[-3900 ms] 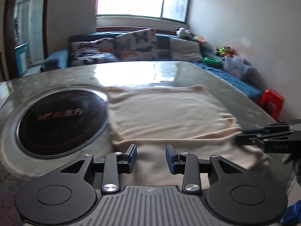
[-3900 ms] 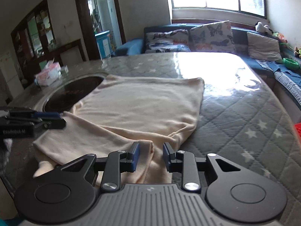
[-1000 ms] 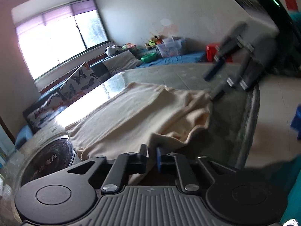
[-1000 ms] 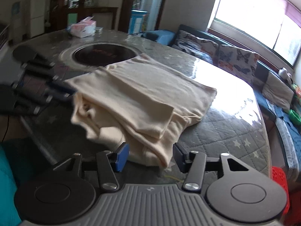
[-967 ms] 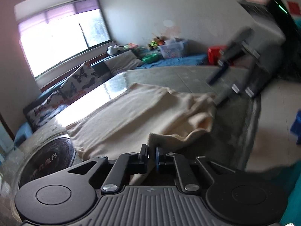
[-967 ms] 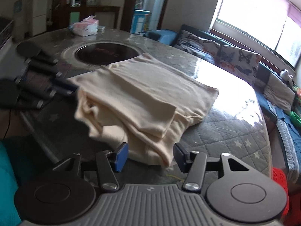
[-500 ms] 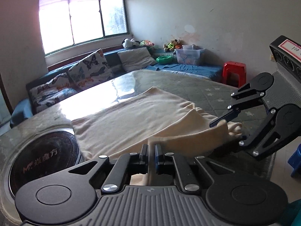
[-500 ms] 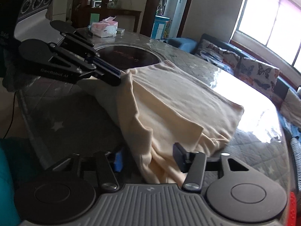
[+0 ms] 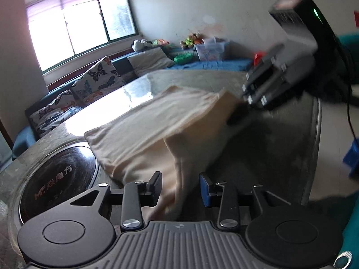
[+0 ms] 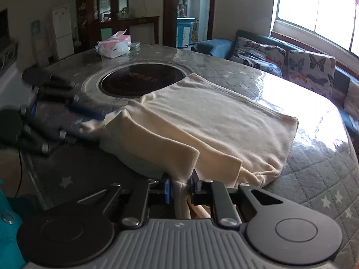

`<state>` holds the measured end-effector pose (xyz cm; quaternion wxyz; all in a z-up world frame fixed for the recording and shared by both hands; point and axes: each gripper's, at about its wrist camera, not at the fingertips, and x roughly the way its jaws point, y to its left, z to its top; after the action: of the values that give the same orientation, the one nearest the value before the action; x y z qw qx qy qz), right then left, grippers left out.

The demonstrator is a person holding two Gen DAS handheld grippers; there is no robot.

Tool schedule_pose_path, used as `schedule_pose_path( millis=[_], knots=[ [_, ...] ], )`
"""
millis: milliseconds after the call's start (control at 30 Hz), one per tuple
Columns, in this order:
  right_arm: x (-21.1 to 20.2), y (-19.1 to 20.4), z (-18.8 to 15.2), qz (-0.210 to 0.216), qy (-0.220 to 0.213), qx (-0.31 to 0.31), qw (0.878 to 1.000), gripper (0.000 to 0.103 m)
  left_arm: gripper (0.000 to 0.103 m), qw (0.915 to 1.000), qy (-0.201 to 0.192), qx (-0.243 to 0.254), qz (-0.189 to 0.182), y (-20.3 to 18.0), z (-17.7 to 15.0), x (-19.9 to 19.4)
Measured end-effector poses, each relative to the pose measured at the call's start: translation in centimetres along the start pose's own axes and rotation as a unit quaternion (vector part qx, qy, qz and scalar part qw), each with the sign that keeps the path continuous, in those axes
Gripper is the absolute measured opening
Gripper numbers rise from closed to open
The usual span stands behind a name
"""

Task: Fold clothes

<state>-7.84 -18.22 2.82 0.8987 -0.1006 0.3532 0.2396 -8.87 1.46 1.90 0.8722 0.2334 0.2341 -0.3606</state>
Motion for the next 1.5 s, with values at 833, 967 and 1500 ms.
schedule_pose_path(
  millis=[833, 967, 1500],
  knots=[
    [-8.0, 4.7, -0.5, 0.013, -0.055, -0.022, 0.998, 0.009, 0.007, 0.9991, -0.042, -0.006, 0.002, -1.9, -0.5, -8.2],
    [-9.7, 6.5, -0.7, 0.020, -0.051, -0.029, 0.998, 0.009, 0.007, 0.9987, -0.047, -0.019, -0.004, -2.4, -0.8, -10.3],
    [-4.4, 1.6, 5.8, -0.015, -0.063, -0.027, 0.998, 0.008, 0.007, 0.9963, -0.051, -0.045, 0.052, 5.7, 4.8, -1.1]
  ],
)
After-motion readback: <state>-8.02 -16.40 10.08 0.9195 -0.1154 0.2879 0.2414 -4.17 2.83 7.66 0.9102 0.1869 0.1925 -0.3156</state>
